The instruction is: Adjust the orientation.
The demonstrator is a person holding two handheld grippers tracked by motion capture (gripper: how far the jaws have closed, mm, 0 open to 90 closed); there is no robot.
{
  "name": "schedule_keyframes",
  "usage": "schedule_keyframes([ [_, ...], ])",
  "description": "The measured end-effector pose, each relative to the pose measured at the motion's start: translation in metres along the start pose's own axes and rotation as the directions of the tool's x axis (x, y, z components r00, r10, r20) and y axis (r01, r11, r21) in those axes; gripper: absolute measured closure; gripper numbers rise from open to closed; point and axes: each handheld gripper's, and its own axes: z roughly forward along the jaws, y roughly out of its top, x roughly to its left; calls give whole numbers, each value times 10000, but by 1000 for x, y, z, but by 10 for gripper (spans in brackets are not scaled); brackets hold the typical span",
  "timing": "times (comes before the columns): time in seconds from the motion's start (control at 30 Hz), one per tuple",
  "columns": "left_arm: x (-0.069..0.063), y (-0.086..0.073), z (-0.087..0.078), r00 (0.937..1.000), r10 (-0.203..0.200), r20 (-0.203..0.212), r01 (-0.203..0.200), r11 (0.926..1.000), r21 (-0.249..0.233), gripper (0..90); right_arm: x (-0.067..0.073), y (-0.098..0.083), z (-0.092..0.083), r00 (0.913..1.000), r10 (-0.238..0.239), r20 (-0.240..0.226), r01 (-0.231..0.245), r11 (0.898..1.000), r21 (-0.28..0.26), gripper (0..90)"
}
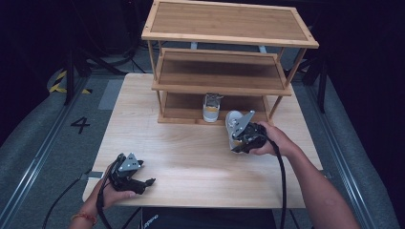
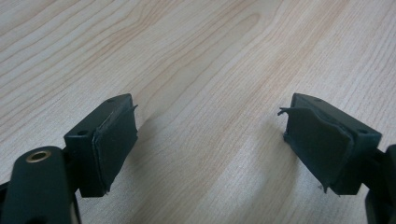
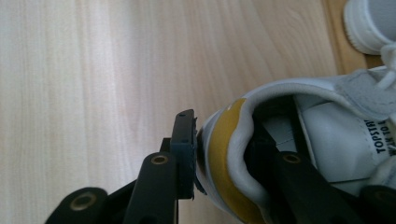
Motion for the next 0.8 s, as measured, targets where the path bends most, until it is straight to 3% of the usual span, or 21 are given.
schedule_keyframes([
  [0.27,0,0,0,10000,67,-45,-67,10000,3,169,-40,14,9,9995,150,265,-157,9995,286,713],
  [0.53,-1,0,0,10000,18,-35,-18,10000,-5,170,-82,18,26,9966,824,33,-824,9965,126,710],
  [0.6,0,0,0,9999,95,-131,-95,10000,15,171,-89,18,30,9951,957,253,-961,9953,147,708],
  [0.73,-1,0,0,9999,53,-124,-53,10000,6,173,-97,16,37,9949,1004,115,-1002,9947,-216,707],
  [0.8,-1,0,0,9999,53,-132,-53,10000,15,174,-100,16,42,9949,966,274,-960,9951,-243,701],
])
